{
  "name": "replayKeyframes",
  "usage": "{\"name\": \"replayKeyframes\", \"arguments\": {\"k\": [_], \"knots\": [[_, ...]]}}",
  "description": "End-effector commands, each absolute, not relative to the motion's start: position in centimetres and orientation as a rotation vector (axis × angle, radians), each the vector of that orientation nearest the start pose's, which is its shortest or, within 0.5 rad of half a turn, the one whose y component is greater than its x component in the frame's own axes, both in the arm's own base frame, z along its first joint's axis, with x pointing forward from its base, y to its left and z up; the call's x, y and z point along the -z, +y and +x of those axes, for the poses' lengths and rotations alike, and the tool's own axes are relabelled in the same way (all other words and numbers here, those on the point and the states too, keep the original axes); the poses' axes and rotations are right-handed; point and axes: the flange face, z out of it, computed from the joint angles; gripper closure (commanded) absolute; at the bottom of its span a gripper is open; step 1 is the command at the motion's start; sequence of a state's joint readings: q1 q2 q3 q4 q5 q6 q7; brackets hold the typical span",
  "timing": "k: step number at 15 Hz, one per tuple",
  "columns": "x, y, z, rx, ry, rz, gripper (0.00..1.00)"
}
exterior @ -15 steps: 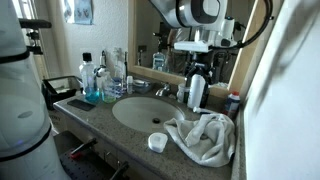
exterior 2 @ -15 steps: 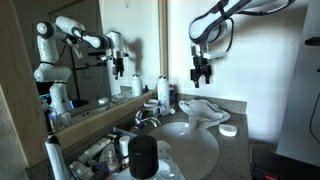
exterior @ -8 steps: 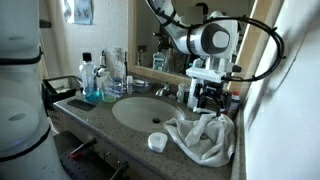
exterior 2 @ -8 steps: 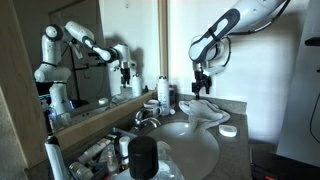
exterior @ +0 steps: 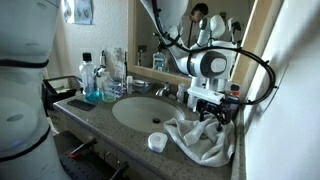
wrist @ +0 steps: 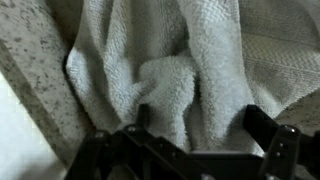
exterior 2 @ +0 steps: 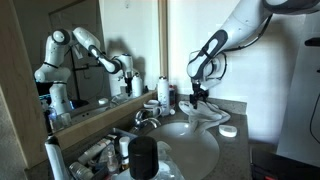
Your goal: Wipe the mirror with the towel
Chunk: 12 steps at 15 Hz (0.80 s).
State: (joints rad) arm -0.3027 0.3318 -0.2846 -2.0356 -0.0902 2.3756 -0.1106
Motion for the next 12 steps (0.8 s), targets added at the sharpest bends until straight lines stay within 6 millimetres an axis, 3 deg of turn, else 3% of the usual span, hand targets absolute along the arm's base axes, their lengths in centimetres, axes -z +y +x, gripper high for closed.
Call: {"name": "replayKeyframes", "arguments": {"k": [1,8,10,12], "knots": [[-27.6,-33.3,51.0,-0.006,0.683,-3.236,0.32],[-27.3,-33.0,50.4,-0.009,0.746,-3.234,0.86],[-27.4,-32.9,50.1,-0.03,0.765,-3.23,0.93],[-27.7,-33.0,49.8,-0.043,0.802,-3.22,0.91]]}}
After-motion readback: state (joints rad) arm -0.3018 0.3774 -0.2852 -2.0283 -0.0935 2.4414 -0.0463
